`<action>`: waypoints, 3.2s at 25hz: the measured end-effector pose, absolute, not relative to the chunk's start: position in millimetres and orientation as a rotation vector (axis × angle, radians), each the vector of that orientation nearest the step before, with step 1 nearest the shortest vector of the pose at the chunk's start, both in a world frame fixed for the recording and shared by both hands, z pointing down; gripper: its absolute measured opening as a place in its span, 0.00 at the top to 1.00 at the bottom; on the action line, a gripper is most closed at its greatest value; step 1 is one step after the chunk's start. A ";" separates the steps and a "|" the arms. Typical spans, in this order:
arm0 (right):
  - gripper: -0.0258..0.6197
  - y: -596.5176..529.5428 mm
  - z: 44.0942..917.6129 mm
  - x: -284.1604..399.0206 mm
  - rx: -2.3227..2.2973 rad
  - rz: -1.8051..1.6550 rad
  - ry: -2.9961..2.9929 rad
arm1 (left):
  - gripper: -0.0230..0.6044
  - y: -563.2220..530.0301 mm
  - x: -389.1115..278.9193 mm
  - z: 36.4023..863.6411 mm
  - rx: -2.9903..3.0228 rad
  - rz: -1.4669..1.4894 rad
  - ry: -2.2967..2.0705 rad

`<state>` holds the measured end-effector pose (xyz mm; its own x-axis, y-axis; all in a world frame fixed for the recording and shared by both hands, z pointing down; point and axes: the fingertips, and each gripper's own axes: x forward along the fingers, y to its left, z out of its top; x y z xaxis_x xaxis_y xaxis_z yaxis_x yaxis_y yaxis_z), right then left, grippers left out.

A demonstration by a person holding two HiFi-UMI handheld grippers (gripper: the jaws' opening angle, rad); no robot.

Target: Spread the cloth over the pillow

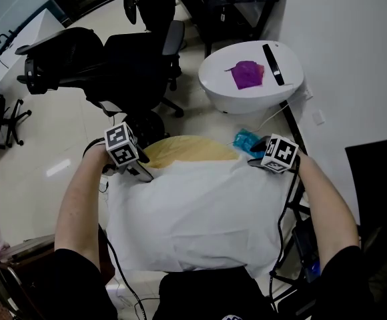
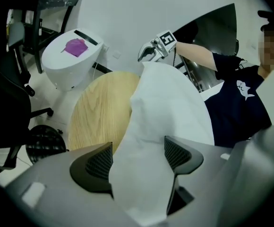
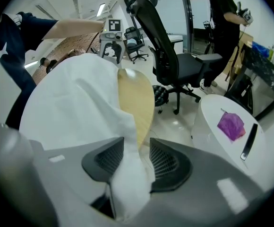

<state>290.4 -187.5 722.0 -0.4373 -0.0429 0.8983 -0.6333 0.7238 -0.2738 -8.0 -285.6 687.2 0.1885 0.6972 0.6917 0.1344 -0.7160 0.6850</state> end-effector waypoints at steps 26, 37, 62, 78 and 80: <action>0.88 -202.3 700.3 284.0 0.572 0.789 -2.022 | 0.96 -304.3 -18.8 630.9 2.096 1.470 0.795; 0.86 -220.2 685.6 296.1 0.691 0.709 -2.035 | 0.96 -301.1 -28.9 668.1 2.063 1.656 0.729; 0.95 -193.6 522.9 304.0 1.268 0.374 -1.997 | 0.52 -299.6 -29.9 586.0 2.597 1.649 0.385; 0.95 -60.9 445.3 233.4 1.486 0.335 -1.987 | 0.51 -185.4 -78.7 508.0 2.917 1.564 0.184; 0.95 -47.1 449.6 227.4 1.484 0.326 -1.988 | 0.51 -169.2 -96.2 514.4 2.882 1.566 0.094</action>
<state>227.4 -47.1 449.6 -0.1685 -0.7713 0.6137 -0.9270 0.3357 0.1674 -96.2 -169.2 514.4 0.5452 -0.0163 0.8382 0.1161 -0.9887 -0.0947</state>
